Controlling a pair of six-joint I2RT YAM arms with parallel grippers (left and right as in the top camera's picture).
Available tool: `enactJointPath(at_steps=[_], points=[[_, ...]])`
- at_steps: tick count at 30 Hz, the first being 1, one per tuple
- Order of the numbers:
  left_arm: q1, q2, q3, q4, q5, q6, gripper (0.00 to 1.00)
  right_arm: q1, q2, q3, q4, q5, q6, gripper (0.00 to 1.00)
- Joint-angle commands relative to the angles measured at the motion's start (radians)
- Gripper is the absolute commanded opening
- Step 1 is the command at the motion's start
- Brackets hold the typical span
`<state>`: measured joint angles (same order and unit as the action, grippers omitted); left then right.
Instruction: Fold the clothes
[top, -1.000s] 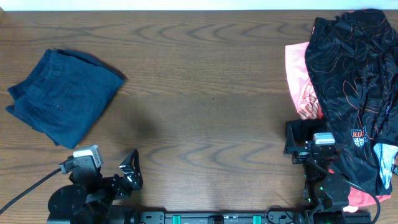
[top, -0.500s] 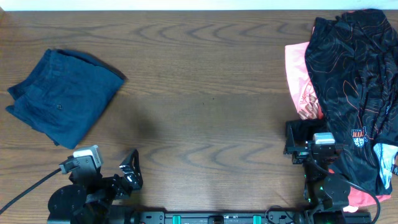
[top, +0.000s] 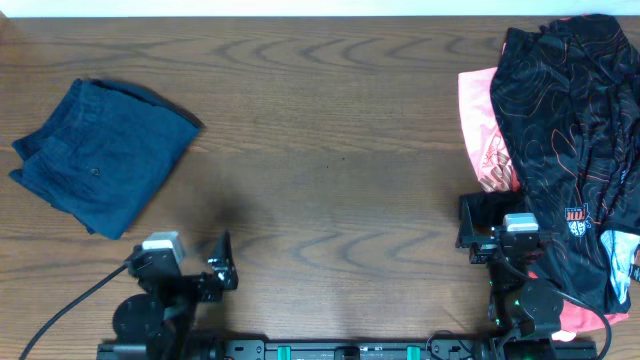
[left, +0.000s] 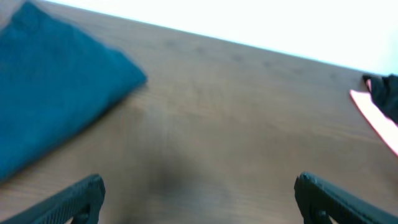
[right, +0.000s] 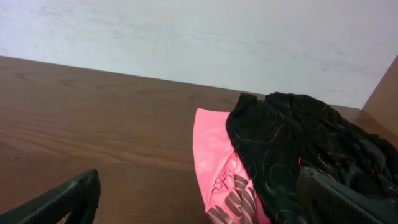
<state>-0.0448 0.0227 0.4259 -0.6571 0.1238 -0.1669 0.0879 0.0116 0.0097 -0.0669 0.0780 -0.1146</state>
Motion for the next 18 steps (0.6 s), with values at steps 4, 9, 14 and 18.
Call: enactJointPath(at_steps=[4,9,14,18], points=[[0.004,-0.021,-0.195,0.282,0.0,0.102,0.98,-0.01,-0.006,-0.005,-0.002,-0.007,-0.014,0.99],[0.004,-0.021,-0.364,0.575,-0.001,0.133,0.98,-0.01,-0.006,-0.005,-0.002,-0.007,-0.014,0.99],[0.004,-0.021,-0.422,0.645,-0.01,0.186,0.98,-0.01,-0.006,-0.005,-0.002,-0.007,-0.014,0.99],[0.004,-0.019,-0.422,0.595,-0.009,0.196,0.98,-0.01,-0.006,-0.005,-0.002,-0.007,-0.014,0.99]])
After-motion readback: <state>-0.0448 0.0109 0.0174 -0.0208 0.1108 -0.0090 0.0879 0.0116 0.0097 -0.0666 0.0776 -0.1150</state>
